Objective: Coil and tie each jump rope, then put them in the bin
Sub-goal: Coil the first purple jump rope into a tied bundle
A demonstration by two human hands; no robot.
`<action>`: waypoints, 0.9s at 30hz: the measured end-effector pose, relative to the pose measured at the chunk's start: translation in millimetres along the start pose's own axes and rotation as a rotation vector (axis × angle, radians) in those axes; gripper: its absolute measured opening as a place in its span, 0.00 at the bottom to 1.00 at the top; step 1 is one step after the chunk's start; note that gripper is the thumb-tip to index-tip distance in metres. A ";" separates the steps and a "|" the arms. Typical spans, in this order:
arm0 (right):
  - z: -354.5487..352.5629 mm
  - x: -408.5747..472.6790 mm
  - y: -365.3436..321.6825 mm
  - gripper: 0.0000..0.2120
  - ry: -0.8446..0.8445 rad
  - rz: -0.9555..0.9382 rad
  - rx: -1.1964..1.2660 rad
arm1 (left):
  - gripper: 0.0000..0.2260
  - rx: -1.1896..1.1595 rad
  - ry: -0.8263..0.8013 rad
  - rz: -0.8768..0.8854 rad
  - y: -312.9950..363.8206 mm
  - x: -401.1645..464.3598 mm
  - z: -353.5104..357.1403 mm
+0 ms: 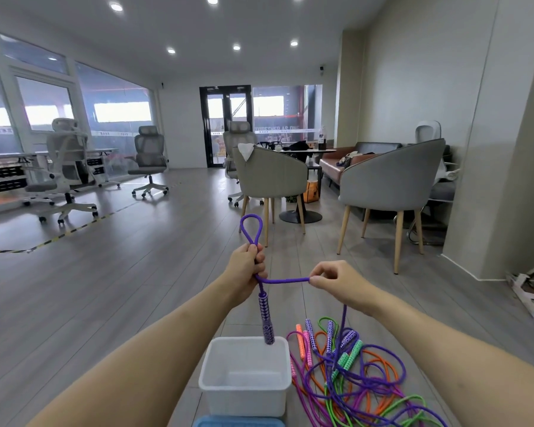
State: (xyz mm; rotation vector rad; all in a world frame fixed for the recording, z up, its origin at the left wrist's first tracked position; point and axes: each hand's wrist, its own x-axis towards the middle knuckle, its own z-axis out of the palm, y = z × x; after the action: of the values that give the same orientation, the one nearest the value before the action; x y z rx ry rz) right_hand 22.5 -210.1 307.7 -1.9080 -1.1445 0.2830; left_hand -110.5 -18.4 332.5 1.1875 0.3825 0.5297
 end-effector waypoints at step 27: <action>3.8 7.7 -12.0 0.04 0.138 -0.148 -0.280 | 0.12 0.429 -0.349 -0.079 -8.0 -20.5 2.4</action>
State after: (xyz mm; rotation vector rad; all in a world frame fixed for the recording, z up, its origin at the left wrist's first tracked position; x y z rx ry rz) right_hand 17.4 -199.4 316.3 -2.0338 -1.2760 -0.0938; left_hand -124.4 -34.3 325.9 1.6402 0.2459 0.1639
